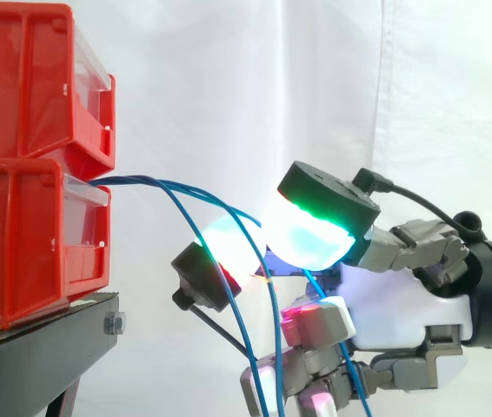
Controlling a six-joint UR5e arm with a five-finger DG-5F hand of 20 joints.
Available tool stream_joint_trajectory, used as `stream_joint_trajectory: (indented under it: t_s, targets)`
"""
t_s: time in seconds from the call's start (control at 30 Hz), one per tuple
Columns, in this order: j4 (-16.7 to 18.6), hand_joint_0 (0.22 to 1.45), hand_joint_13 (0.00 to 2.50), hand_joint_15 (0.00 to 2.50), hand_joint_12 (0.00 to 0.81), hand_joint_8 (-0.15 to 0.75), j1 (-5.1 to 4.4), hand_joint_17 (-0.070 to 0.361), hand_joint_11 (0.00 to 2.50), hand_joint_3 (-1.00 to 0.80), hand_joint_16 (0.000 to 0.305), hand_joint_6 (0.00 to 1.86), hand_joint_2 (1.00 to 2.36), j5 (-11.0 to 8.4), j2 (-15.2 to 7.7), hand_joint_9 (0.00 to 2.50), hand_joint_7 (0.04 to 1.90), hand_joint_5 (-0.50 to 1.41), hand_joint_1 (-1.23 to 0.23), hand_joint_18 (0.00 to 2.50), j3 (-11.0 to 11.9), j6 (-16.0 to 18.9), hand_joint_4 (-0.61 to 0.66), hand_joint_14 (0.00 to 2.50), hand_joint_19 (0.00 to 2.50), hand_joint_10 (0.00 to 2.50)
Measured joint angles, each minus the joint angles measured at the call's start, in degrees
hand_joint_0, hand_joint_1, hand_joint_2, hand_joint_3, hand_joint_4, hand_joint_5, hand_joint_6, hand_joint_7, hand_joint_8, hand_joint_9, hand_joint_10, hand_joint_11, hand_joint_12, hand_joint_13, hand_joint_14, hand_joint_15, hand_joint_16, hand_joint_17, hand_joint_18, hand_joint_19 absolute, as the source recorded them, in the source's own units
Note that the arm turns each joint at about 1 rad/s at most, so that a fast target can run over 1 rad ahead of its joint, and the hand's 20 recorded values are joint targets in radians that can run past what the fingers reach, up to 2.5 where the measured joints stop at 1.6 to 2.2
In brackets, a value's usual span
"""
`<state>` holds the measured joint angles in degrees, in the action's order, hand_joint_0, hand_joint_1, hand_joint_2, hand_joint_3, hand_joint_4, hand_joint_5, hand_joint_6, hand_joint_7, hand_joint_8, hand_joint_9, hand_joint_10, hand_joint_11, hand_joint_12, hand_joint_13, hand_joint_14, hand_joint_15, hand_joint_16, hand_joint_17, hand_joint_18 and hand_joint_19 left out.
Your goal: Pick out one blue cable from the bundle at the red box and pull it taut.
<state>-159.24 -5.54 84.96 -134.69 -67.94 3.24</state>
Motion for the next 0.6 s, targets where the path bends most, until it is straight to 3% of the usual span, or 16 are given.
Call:
stream_joint_trajectory:
  t_s: [0.3, 0.6]
  targets:
    - [-2.5, 0.53, 0.99, 0.5, 0.312, 0.291, 0.0, 0.102, 0.78, -0.5, 0.046, 0.89, 1.0, 0.12, 1.4, 1.36, 0.89, -0.05, -0.65, 1.07, 0.0, -0.1, -0.22, 0.02, 0.64, 0.03]
    - [-3.0, 0.46, 1.0, 0.47, 0.335, 0.301, -0.02, 0.114, 0.72, -0.5, 0.05, 0.86, 1.0, 0.12, 1.5, 1.33, 0.9, -0.05, -0.68, 1.1, 0.1, -0.2, -0.15, 0.02, 0.61, 0.03]
